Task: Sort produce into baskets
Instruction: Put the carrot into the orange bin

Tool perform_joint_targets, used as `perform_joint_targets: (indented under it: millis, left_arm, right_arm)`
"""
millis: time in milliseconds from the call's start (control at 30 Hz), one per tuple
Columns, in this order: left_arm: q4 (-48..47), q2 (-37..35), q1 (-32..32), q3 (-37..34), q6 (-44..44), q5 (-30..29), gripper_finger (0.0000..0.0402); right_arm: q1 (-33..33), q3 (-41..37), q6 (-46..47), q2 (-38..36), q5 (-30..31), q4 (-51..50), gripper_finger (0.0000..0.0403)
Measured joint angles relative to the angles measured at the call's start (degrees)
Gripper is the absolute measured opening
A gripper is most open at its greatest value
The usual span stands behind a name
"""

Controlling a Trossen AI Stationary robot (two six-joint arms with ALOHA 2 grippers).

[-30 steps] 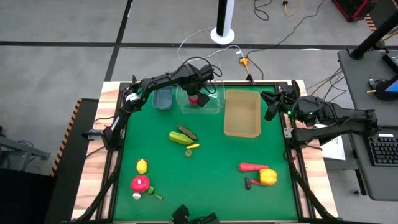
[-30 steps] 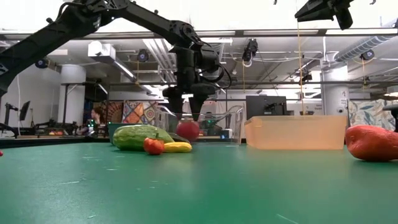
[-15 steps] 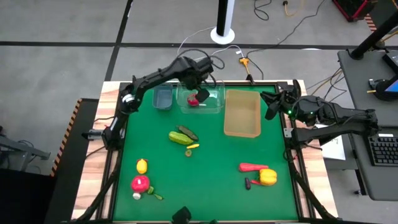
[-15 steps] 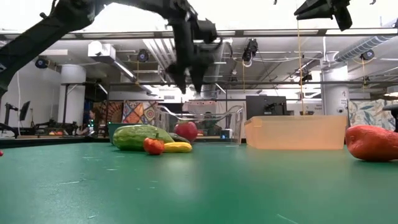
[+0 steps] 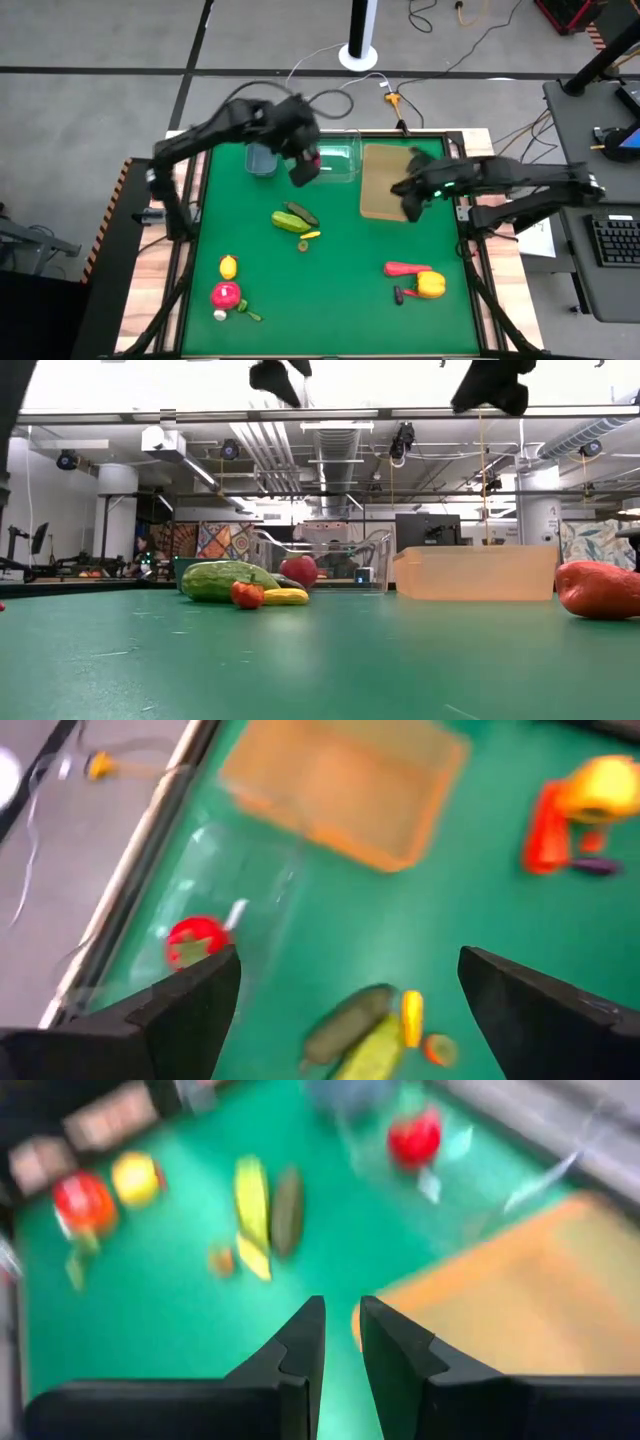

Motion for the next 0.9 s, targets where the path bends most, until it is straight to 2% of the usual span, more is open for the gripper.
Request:
perform_joint_targets:
  millis: [133,267,400,533,700,900]
  left_arm:
    - [8.7,-9.1,-3.9,-12.0,-2.8,0.0,0.0354]
    - [17.7,-19.1,-6.3,-27.1,-8.8,-0.6,0.0354]
    - [29.1,-28.2,-8.3,-41.7,-15.6,-1.0,0.0354]
    - [40.2,-34.9,-9.5,-52.4,-20.9,-0.9,0.0354]
    - [48.2,-39.9,-9.4,-60.1,-23.8,-1.6,0.0354]
    - [48.2,-40.8,-9.4,-61.2,-24.1,-4.0,0.0354]
  right_arm:
    - [2.8,5.1,-0.1,5.4,-4.5,-5.6,0.0059]
    - [6.2,7.5,0.4,10.0,-7.6,-9.5,0.0067]
    - [8.8,7.9,4.2,12.4,-10.2,-14.3,0.0097]
    - [12.2,7.0,7.9,14.6,-10.8,-18.6,0.0136]
    - [15.0,5.7,8.5,16.5,-10.8,-19.2,0.0169]
    - [15.5,2.6,8.7,20.2,-10.8,-18.9,0.0178]
